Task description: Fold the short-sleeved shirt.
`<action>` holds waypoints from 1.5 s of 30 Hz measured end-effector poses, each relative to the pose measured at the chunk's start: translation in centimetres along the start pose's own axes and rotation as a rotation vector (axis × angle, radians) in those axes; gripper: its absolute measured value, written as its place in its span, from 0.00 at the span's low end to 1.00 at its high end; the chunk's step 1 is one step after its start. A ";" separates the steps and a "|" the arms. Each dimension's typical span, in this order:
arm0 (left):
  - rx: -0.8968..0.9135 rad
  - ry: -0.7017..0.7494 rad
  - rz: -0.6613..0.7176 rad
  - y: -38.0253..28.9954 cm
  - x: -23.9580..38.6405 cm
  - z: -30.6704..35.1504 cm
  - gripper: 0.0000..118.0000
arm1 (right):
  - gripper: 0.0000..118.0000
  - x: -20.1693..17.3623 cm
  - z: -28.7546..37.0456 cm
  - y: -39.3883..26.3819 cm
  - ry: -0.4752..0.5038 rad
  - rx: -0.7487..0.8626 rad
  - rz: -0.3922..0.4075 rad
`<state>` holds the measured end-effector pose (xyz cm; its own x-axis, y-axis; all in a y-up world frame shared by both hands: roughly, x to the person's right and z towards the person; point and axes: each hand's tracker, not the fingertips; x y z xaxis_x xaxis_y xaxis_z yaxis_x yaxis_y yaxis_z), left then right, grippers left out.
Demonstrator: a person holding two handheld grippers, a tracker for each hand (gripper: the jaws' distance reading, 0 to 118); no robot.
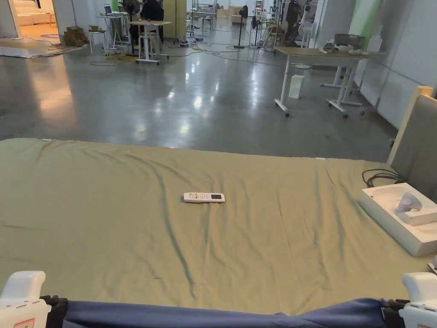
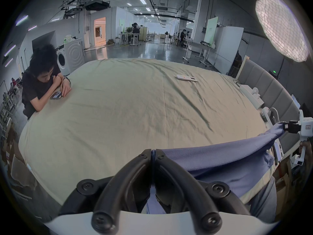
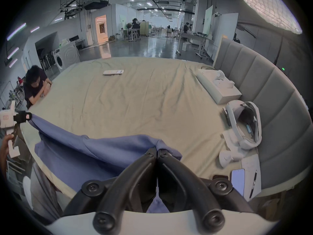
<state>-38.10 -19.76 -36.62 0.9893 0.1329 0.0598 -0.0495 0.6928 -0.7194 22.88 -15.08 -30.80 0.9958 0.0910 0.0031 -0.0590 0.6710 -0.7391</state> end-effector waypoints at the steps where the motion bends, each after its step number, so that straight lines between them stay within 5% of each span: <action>1: -0.011 -0.003 -0.003 -0.8 0.0 0.4 0.04 | 0.00 -0.2 0.3 -1.0 -0.006 -0.022 0.030; 13: -0.214 0.013 -0.026 -10.3 -0.7 0.3 0.04 | 0.00 -1.4 -0.3 -11.8 -0.067 -0.234 0.022; 24: -0.297 0.065 -0.072 -12.5 0.2 -2.2 0.04 | 0.00 -2.7 -4.9 -15.1 -0.119 -0.294 0.035; 26: -0.299 0.064 -0.070 -12.1 0.3 -1.9 0.08 | 0.09 -2.8 -5.1 -15.0 -0.124 -0.303 0.023; 28: -0.299 0.051 -0.055 -11.3 0.0 -1.4 0.25 | 0.31 -3.1 -4.2 -14.4 -0.153 -0.302 0.021; 30: -0.263 0.058 -0.023 -10.5 -0.1 -0.5 0.42 | 0.43 -3.2 -2.7 -13.2 -0.172 -0.234 0.026; 33: -0.141 0.046 0.014 -8.3 0.5 1.0 0.45 | 0.56 -3.5 -0.5 -10.7 -0.215 -0.110 0.039; 42: 0.284 0.043 -0.068 -1.8 7.9 4.2 0.44 | 0.55 -7.6 3.7 -2.7 -0.143 0.399 -0.106; 45: 0.390 0.018 -0.091 -0.3 10.6 5.1 0.30 | 0.53 -9.9 4.6 -0.9 -0.100 0.553 -0.116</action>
<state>-28.25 -14.95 -32.18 0.9941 0.0488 0.0964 -0.0068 0.9186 -0.3950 12.75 -13.23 -27.07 0.9882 0.0451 0.1466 -0.0042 0.9633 -0.2683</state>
